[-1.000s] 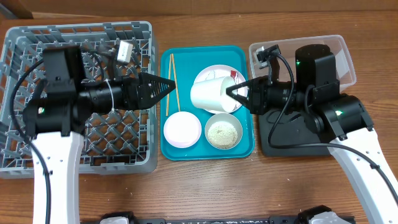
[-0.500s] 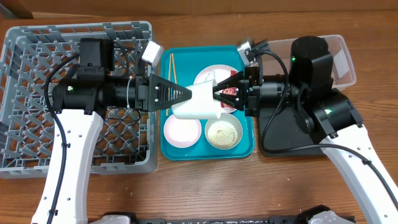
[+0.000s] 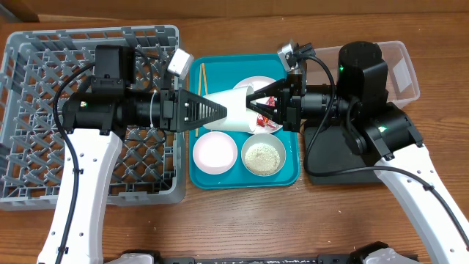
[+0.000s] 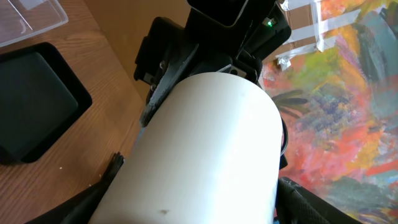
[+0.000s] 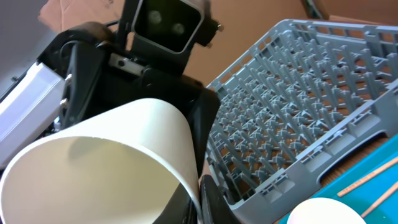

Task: Sort waste into correct bins and load items into the dishwasher
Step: 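Place the white paper cup into the dish rack with the left gripper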

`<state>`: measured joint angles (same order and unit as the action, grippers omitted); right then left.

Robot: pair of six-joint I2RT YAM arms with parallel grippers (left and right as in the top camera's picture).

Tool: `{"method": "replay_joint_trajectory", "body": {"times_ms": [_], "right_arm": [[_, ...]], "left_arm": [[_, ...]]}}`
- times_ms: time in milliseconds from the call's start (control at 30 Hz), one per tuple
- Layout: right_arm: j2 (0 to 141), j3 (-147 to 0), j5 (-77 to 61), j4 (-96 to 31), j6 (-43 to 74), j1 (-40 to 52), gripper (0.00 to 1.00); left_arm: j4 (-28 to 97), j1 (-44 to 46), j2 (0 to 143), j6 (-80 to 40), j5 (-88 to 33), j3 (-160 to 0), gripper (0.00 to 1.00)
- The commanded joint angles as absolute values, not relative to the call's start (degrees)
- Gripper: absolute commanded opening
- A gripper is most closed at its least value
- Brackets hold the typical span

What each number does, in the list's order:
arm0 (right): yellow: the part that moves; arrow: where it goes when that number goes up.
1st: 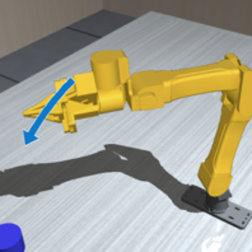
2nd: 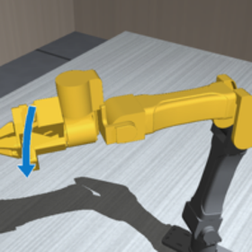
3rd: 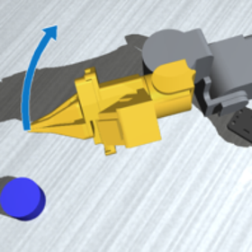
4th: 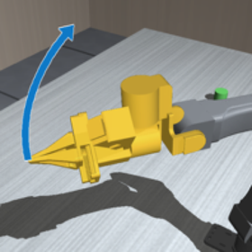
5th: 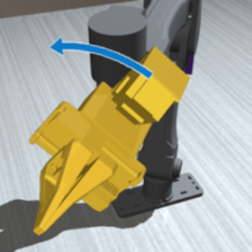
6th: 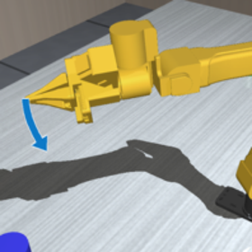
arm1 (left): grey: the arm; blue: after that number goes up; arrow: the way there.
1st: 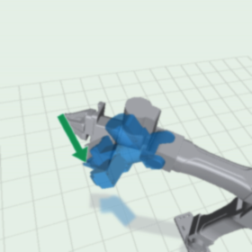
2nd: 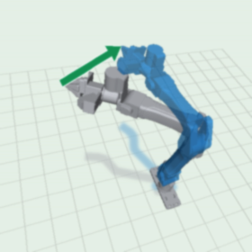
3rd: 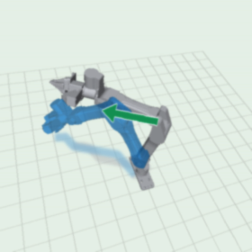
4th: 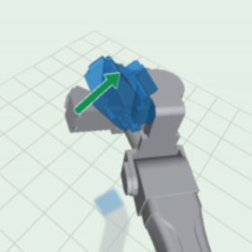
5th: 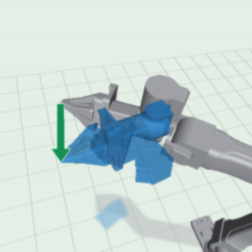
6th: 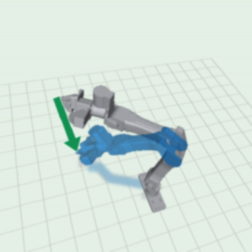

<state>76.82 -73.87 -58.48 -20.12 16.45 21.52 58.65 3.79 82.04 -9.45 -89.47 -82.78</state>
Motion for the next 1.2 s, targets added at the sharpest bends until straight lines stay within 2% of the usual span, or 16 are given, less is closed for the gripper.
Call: {"method": "replay_joint_trajectory", "body": {"times_ms": [0,133,200,233,267,300,333,467,633,767,900,967,1033,1167], "right_arm": [[76.64,-74.85,-54.78,-19.46,16.58,21.89,0.04],[76.64,-74.85,-54.48,-18.57,16.58,21.89,0.04],[76.64,-74.85,-54.50,-18.63,16.60,21.91,0.04],[76.64,-74.85,-54.50,-18.70,16.58,21.91,0.08],[76.64,-74.85,-54.50,-18.68,16.58,21.89,0.28],[76.64,-74.85,-54.50,-18.65,16.58,21.89,0.46],[76.64,-74.85,-54.50,-18.68,16.58,21.89,0.59],[76.47,-74.87,-54.46,-18.94,16.53,21.12,0.75],[76.40,-74.87,-49.10,-24.80,16.36,18.15,0.79],[76.42,-74.87,-42.92,-33.74,16.34,16.01,0.79],[76.42,-74.87,-35.79,-42.96,16.23,15.57,0.80],[76.42,-74.85,-33.15,-46.48,16.03,15.79,0.80],[76.42,-74.85,-32.21,-48.53,14.90,15.79,0.80],[76.42,-74.85,-31.97,-49.87,14.57,15.79,0.81]], "left_arm": [[58.94,4.16,81.73,-10.20,-90.63,-83.74,0.79],[58.83,4.16,81.73,-10.28,-90.61,-83.74,0.79],[58.83,4.14,81.73,-10.28,-90.61,-83.74,0.75],[58.81,4.12,81.73,-10.28,-90.61,-83.74,0.71],[58.43,4.10,81.73,-10.28,-90.61,-83.74,0.64],[58.41,4.10,81.73,-10.28,-90.61,-83.74,0.61],[58.41,4.10,81.73,-10.28,-90.61,-83.74,0.60],[58.41,4.10,81.62,-10.31,-87.81,-83.74,0.60],[58.76,2.22,79.15,-13.54,-75.16,-83.79,0.56],[62.48,-3.33,75.37,-16.01,-62.94,-83.81,0.53],[71.59,-12.12,71.88,-16.62,-43.48,-83.81,0.54],[76.38,-15.59,71.05,-17.67,-30.04,-83.79,0.55],[80.36,-17.37,71.09,-19.62,-16.82,-83.74,0.57],[84.58,-17.15,71.88,-22.46,-3.75,-83.24,0.60]]}}
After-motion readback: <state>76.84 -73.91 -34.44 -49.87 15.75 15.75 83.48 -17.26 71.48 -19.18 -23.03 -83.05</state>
